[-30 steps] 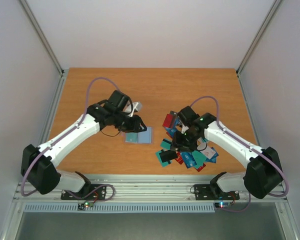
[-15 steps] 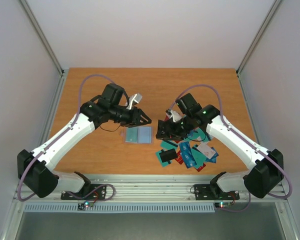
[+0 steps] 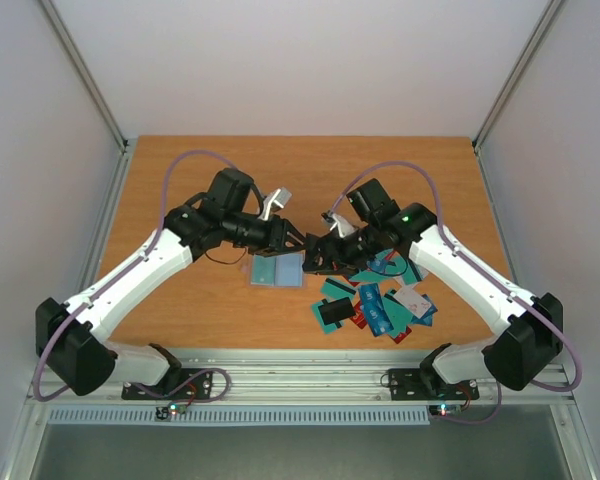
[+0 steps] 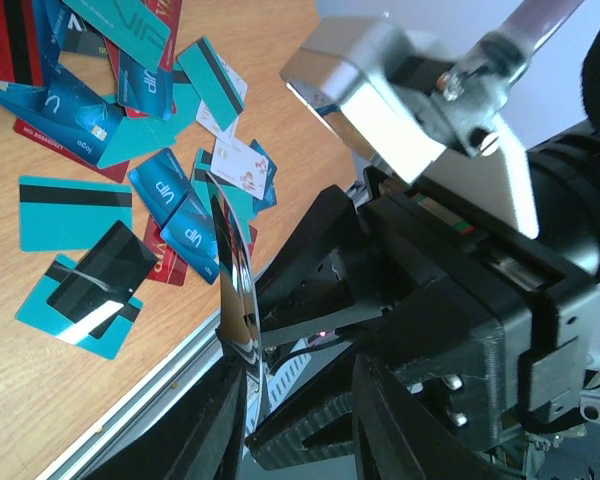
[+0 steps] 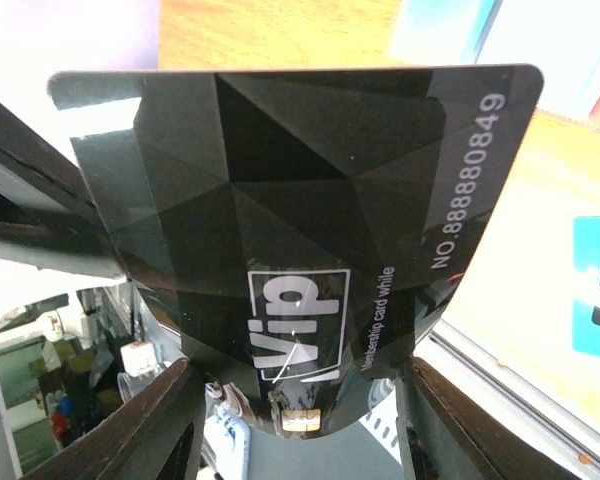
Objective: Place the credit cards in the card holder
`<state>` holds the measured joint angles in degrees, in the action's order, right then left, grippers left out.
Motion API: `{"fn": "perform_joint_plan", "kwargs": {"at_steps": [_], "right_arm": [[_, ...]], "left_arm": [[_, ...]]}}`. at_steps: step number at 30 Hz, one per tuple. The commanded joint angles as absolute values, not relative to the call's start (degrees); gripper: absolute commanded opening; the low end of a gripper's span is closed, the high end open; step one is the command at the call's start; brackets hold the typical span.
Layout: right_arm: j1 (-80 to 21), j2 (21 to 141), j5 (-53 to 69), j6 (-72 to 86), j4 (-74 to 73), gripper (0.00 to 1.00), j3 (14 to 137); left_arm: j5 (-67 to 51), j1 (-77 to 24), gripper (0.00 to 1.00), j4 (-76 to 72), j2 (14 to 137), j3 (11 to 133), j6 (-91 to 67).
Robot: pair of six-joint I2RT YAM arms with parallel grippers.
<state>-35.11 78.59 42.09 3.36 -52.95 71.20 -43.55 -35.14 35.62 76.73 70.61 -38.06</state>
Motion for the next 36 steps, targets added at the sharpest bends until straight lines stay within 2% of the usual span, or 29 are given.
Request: {"fn": "perform_joint_plan", "kwargs": {"at_steps": [1, 13, 20, 23, 25, 26, 29, 32, 36], "right_arm": [[-35.68, 79.04, 43.94, 3.31, -51.53, 0.51, 73.46], [-35.67, 80.32, 45.44, 3.34, -51.31, 0.51, 75.36], [-35.63, 80.89, 44.42, 4.03, -51.08, 0.51, 75.67], [-35.63, 81.49, 43.64, 4.83, -50.69, 0.51, 75.76], [-35.68, 81.57, 43.13, 5.40, -50.09, 0.52, 75.68], [-35.63, 81.56, 42.62, 5.76, -49.89, 0.55, 75.63], [-35.66, 81.75, 37.75, 6.54, -51.14, 0.77, 75.67], [-35.43, 82.62, 34.18, 6.73, -51.92, 0.86, 74.72], [-34.98, 83.37, 31.71, 7.52, -50.10, 0.89, 72.98]], "left_arm": [[-43.20, -36.27, 0.31, 33.24, 76.22, 69.46, -37.54], [-40.14, -36.92, 0.21, 36.01, 78.22, 70.75, -35.62], [-39.78, -36.96, 0.11, 36.74, 79.32, 71.77, -34.90], [-40.09, -36.90, 0.01, 36.97, 79.63, 72.19, -34.51], [-40.16, -36.85, 0.00, 37.00, 79.72, 72.57, -34.24], [-39.86, -36.83, 0.00, 37.20, 79.78, 72.76, -34.16], [-37.87, -35.71, 0.00, 38.23, 79.32, 72.78, -33.72], [-38.00, -33.05, 0.00, 39.03, 79.11, 71.58, -32.15], [-38.99, -30.32, 0.00, 37.02, 78.51, 66.55, -27.65]]}}
